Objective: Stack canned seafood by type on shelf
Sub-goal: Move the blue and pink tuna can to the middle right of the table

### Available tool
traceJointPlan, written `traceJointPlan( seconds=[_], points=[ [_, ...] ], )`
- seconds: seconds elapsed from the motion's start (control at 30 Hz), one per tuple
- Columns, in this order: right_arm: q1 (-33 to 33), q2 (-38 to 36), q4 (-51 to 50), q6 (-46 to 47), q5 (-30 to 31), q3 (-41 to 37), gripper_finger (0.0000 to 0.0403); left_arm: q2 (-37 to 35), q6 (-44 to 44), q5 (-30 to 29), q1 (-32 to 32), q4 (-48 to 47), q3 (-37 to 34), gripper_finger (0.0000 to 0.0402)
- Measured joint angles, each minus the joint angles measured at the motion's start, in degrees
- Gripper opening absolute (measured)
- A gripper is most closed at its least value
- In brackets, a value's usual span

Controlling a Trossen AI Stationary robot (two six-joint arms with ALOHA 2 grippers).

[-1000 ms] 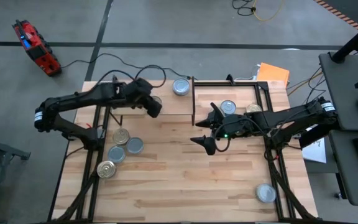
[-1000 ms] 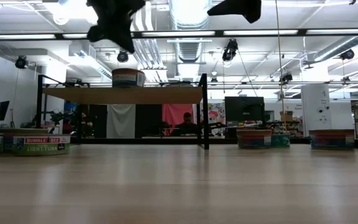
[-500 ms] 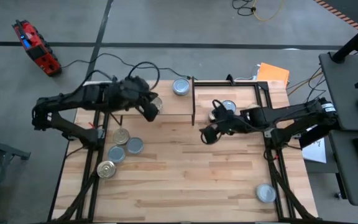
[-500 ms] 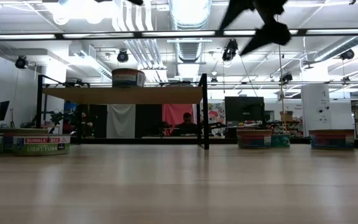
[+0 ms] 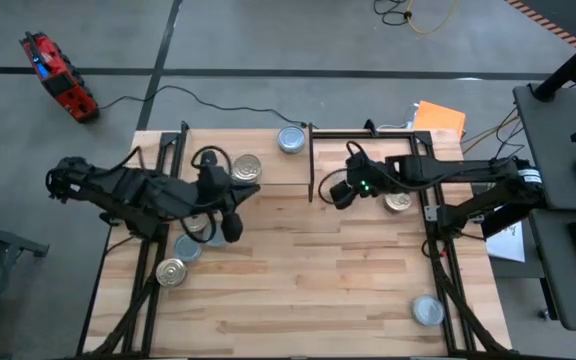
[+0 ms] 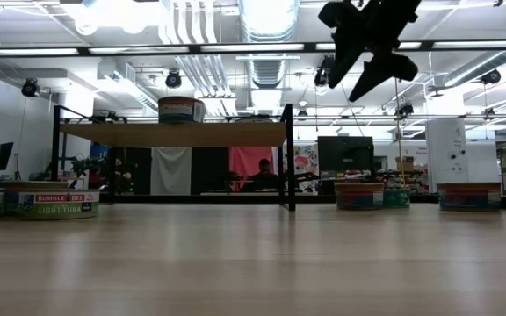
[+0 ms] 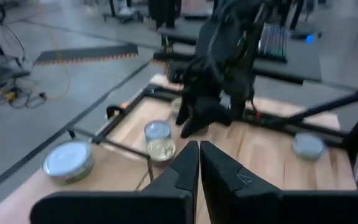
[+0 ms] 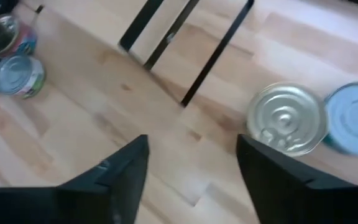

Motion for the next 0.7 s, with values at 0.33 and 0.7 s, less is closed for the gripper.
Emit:
traceJointPlan(
  seconds=[0.33,0.7],
  points=[
    [-7.44,-0.04,0.06,-7.89,-0.67,-1.77,0.0073,-3.24,10.57,15.22,-0.51,7.61,-1.3,0.0],
    [-10.3,-0.04,10.36,0.03,-2.02,-15.19,0.0011,-4.67,14.81,13.42,-0.49,22.12,-9.39,0.0]
  ],
)
